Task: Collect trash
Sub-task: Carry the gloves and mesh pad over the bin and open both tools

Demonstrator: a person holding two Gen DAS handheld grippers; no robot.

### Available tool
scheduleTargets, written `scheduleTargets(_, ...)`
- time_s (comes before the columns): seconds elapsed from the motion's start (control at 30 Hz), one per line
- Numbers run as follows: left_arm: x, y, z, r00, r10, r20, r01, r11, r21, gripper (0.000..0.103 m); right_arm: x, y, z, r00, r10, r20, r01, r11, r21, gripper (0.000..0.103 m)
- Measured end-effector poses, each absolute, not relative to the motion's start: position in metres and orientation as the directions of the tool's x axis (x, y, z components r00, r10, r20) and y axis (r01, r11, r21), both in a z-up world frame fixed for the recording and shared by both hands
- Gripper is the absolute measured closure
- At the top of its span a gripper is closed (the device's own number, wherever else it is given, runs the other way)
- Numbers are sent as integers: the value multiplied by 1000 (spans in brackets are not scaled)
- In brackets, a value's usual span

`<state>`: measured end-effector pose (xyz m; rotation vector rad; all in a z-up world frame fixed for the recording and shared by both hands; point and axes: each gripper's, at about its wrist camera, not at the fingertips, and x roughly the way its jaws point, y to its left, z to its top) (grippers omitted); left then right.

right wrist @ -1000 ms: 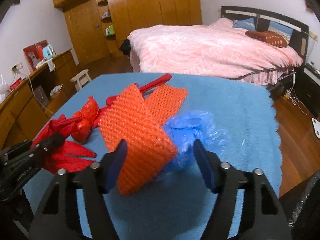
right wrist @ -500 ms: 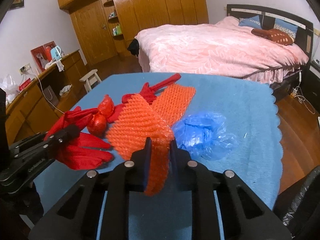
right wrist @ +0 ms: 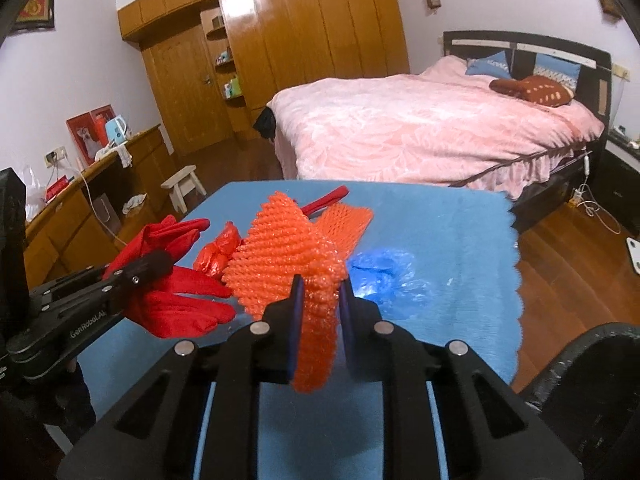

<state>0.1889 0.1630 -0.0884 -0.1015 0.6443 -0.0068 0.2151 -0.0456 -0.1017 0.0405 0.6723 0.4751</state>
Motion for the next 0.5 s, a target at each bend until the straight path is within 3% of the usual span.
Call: scheduleTargets(0.5, 172, 117, -65, 815, -118, -567, 63, 991, -116, 92, 181, -116, -72, 757, 357, -547, -306, 934, 186, 86)
